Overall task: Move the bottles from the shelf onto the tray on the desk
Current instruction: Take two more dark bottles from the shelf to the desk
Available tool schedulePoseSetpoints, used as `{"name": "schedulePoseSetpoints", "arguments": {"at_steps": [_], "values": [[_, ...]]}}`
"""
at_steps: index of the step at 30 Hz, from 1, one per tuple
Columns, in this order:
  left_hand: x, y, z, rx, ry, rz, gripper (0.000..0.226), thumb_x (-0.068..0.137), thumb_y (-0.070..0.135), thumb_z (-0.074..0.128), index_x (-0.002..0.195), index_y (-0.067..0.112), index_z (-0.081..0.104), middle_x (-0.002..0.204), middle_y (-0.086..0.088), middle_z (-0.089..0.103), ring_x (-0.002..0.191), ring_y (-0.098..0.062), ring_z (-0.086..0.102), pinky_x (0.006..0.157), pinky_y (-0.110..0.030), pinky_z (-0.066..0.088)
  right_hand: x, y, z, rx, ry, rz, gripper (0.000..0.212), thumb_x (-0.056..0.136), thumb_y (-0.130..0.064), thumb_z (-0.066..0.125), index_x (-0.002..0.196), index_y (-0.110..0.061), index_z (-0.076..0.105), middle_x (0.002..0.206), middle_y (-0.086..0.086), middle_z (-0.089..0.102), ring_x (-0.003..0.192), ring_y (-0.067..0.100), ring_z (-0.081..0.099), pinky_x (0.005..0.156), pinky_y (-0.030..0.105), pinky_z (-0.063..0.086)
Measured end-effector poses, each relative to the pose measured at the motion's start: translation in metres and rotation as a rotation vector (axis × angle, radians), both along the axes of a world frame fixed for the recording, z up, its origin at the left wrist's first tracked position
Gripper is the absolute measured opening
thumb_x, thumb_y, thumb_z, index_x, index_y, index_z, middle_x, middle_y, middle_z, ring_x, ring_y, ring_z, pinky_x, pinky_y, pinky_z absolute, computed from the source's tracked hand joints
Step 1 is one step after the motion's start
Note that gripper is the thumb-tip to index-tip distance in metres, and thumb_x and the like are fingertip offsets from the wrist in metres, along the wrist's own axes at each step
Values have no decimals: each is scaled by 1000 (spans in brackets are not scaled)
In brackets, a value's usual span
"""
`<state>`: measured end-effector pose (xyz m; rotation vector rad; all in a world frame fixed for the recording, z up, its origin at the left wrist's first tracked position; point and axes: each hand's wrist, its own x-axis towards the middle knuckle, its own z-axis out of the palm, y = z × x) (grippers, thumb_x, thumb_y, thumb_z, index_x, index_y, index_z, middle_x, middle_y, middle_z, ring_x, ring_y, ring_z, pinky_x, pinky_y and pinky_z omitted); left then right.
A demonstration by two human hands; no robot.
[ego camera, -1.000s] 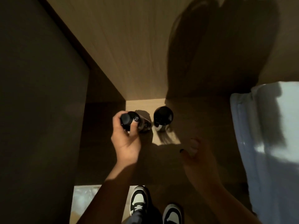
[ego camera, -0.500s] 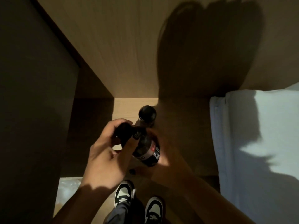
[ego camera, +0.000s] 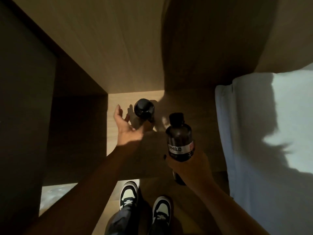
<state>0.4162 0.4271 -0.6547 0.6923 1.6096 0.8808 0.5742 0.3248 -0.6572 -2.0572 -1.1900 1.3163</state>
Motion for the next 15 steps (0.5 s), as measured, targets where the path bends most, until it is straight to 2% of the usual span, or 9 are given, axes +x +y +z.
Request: {"name": "schedulePoseSetpoints", "arguments": {"at_steps": [1, 2, 3, 4, 6, 8, 10, 12, 15], "values": [[2, 7, -8, -47, -3, 4, 42, 96, 26, 54, 136, 24, 39, 123, -5, 52, 86, -18, 51, 67, -33, 52, 3, -4, -3, -21, 10, -21, 45, 70, -20, 81, 106, -21, 53, 82, -8, 63, 70, -15, 59, 53, 4, 45], [4, 12, -15, -61, -37, 14, 38, 95, 37, 52, 130, 23, 45, 119, -7, 56, 83, -21, 52, 66, -38, 49, 5, -7, -6, -44, 25, -39, 48, 70, -20, 81, 108, -20, 54, 84, -7, 65, 71, -12, 61, 53, 6, 46], [9, 10, -33, 14, -37, -63, 49, 90, 42, 58, 134, 21, 46, 129, -10, 56, 91, -25, 57, 73, -41, 50, 7, -11, -9, -69, 39, -53, 50, 69, -20, 81, 111, -18, 54, 84, -5, 66, 71, -8, 63, 53, 7, 47], [6, 6, -49, 123, -10, -141, 65, 83, 37, 68, 139, 20, 42, 139, -12, 52, 104, -27, 58, 84, -45, 49, 8, -14, -11, -94, 48, -63, 52, 68, -20, 82, 111, -17, 54, 84, -4, 66, 70, -6, 64, 52, 8, 47], [-4, 2, -94, 289, 84, -186, 83, 71, 21, 79, 141, 8, 36, 139, -20, 49, 123, -35, 52, 102, -54, 41, 8, -19, -14, -119, 49, -77, 50, 67, -21, 83, 109, -18, 56, 82, -4, 67, 67, -2, 65, 51, 9, 47], [-4, 10, -89, 236, 133, -341, 83, 68, 21, 80, 137, 3, 38, 133, -18, 54, 125, -35, 51, 104, -58, 39, 8, -23, -12, -129, 45, -73, 43, 66, -21, 83, 102, -19, 59, 79, -3, 67, 64, 2, 65, 52, 12, 48], [2, 15, -76, 207, 115, -272, 81, 67, 19, 82, 136, 9, 41, 132, -5, 55, 124, -22, 50, 107, -44, 39, 11, -24, -6, -132, 58, -57, 39, 68, -20, 83, 97, -23, 58, 77, -3, 67, 63, 3, 65, 52, 13, 48], [8, 15, -71, 202, 190, -185, 78, 70, 17, 82, 137, 11, 42, 130, 2, 55, 122, -13, 48, 104, -32, 37, 15, -22, 6, -130, 97, -62, 35, 70, -14, 81, 93, -24, 57, 74, -4, 66, 61, -1, 64, 50, 10, 47], [13, 13, -44, 235, 242, -167, 55, 76, 21, 78, 124, 15, 53, 116, 11, 58, 104, 1, 54, 89, -20, 43, 21, -12, 27, -92, 112, -60, 33, 71, -9, 80, 89, -23, 56, 73, -5, 64, 59, -7, 62, 50, 7, 44]]}}
